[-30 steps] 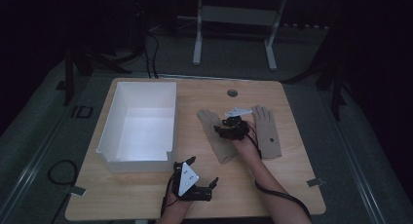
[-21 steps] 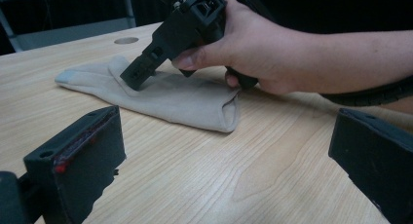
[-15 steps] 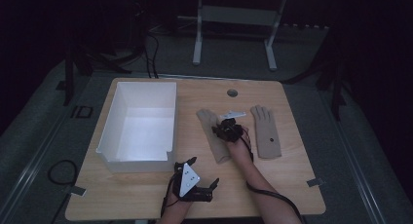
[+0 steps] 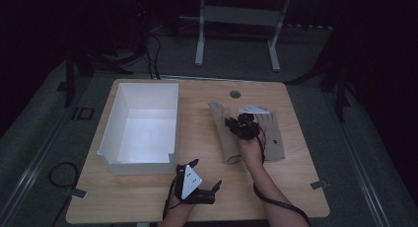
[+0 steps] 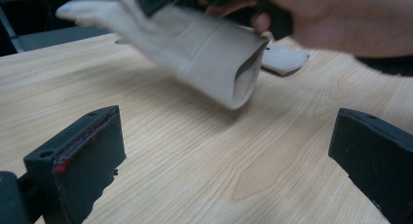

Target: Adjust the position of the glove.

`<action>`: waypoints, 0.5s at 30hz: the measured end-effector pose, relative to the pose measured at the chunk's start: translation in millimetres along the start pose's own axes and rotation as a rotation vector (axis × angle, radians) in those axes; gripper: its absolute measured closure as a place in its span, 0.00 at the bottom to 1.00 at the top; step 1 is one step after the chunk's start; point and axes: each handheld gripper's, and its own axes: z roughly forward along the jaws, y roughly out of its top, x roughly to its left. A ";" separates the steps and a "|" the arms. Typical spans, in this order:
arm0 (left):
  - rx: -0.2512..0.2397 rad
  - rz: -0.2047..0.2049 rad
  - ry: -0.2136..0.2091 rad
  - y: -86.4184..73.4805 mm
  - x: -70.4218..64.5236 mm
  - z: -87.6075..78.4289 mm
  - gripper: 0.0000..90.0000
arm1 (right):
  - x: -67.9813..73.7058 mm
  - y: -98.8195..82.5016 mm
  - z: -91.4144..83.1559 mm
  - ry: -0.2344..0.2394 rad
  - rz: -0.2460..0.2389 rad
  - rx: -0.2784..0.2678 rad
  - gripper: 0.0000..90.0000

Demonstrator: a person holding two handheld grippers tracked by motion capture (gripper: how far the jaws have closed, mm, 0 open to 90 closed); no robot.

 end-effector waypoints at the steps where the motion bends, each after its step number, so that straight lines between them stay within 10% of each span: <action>1: -0.001 -0.002 0.001 0.0 -0.2 0.1 0.00 | 0.2 1.0 -4.9 -0.010 0.004 -0.004 0.90; 15: -0.002 -0.007 0.007 -0.1 -0.3 0.3 0.00 | -5.8 -21.5 -37.8 -0.147 0.099 -0.083 0.90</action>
